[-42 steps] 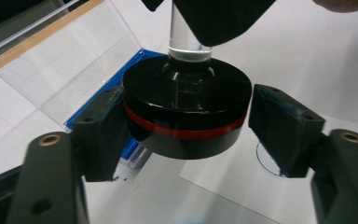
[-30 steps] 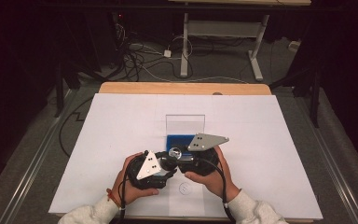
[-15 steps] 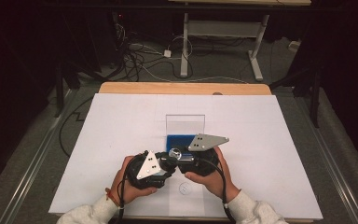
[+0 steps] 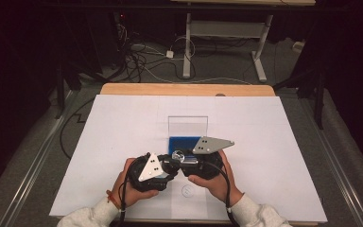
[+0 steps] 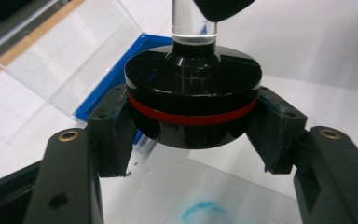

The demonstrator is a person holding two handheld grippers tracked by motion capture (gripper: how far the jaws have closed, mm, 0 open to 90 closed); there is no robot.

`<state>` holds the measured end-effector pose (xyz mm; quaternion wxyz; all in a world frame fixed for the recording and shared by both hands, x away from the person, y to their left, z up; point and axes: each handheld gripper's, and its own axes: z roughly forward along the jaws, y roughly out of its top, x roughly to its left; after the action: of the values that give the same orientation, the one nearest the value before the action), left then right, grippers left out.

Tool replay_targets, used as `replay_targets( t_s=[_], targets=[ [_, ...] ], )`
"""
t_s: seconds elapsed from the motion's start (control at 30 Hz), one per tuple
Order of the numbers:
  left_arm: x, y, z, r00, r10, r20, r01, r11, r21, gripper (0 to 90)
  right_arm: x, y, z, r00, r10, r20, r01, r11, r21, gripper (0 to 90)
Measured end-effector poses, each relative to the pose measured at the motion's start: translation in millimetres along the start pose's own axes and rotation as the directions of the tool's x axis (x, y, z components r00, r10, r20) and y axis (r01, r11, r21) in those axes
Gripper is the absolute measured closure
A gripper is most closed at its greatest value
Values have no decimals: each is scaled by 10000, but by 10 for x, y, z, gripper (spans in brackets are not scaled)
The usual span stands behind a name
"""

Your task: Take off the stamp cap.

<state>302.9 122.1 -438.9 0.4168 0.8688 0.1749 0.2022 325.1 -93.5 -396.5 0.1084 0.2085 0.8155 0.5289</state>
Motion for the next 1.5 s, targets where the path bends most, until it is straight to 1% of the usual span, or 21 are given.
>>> replay_targets(
  t_s=[0.1,0.2,0.3,0.37,0.47,0.53,0.63,0.67,0.7,0.73,0.77,0.8,0.87,0.9,0.93,1.0,1.03,1.07,1.13,1.33,1.5],
  targets=[
    [8,-1,0,9999,-57,101,57,10000,-54,371,15,-6,-12,9999,-91,133,92,9999,-90,576],
    [9,-5,18,9988,-311,368,312,9995,-6,372,34,-23,-10,9997,-141,217,144,9998,-131,576],
    [7,-6,21,9980,-417,477,418,9991,-18,372,58,-40,-10,9994,-214,287,219,9996,-174,575],
    [8,-6,21,9964,-494,683,497,9988,-24,372,75,-49,-16,9990,-262,357,269,9994,-203,575],
    [4,4,17,9955,-567,763,574,9983,-80,372,85,-55,-24,9990,-260,358,271,9992,-304,575],
    [3,11,12,9960,-520,720,526,9986,-66,372,96,-52,-34,9988,-234,431,252,9989,-404,575],
    [11,6,1,9945,-621,838,637,9978,-167,372,80,-61,-45,9994,-53,334,71,9985,-535,575],
    [22,2,7,9928,-813,885,826,9965,-115,371,80,-61,-47,9994,-62,326,78,9987,-497,575],
    [90,-35,9,9856,-1377,984,1395,9902,-116,374,84,-65,-52,9994,-64,347,84,9983,-573,575],
    [185,-99,4,9774,-1916,897,1936,9810,-139,374,100,-60,-74,9983,-254,525,291,9971,-697,575],
    [252,-149,-26,9711,-2201,921,2235,9743,-281,374,106,-46,-111,9988,-272,400,304,9961,-825,576],
    [264,-156,-54,9775,-1999,669,2017,9792,-212,374,109,-24,-146,9995,-236,202,252,9960,-857,576],
    [255,-148,-73,9838,-1755,366,1763,9842,-188,373,132,-5,-199,9973,-457,566,508,9945,-918,576],
    [237,-131,-75,9897,-1418,213,1420,9898,-107,373,119,-7,-221,9972,-404,621,463,9943,-958,576],
    [223,-124,-78,9919,-1265,98,1267,9919,-114,373,103,-5,-239,9970,-319,704,389,9941,-1014,576],
    [233,-133,-86,9908,-1348,125,1350,9907,-154,372,68,-4,-278,9959,-334,838,418,9941,-1005,576],
    [253,-161,-106,9916,-1290,-33,1290,9916,-67,372,59,-7,-300,9947,-410,940,503,9938,-988,576],
    [253,-161,-106,9916,-1290,-33,1290,9916,-67,372,59,-7,-300,9947,-410,940,503,9938,-988,576],
    [274,-194,-142,9898,-1426,-32,1425,9897,-129,372,21,-31,-369,9935,-421,1054,510,9953,-823,575],
    [313,-245,-240,9902,-1362,-294,1360,9907,-107,372,-80,-74,-490,9913,-381,1261,456,9973,-571,575],
    [343,-294,-303,9913,-1202,-541,1204,9927,7,372,-121,-89,-551,9906,-481,1280,526,9981,-314,576]
  ],
)
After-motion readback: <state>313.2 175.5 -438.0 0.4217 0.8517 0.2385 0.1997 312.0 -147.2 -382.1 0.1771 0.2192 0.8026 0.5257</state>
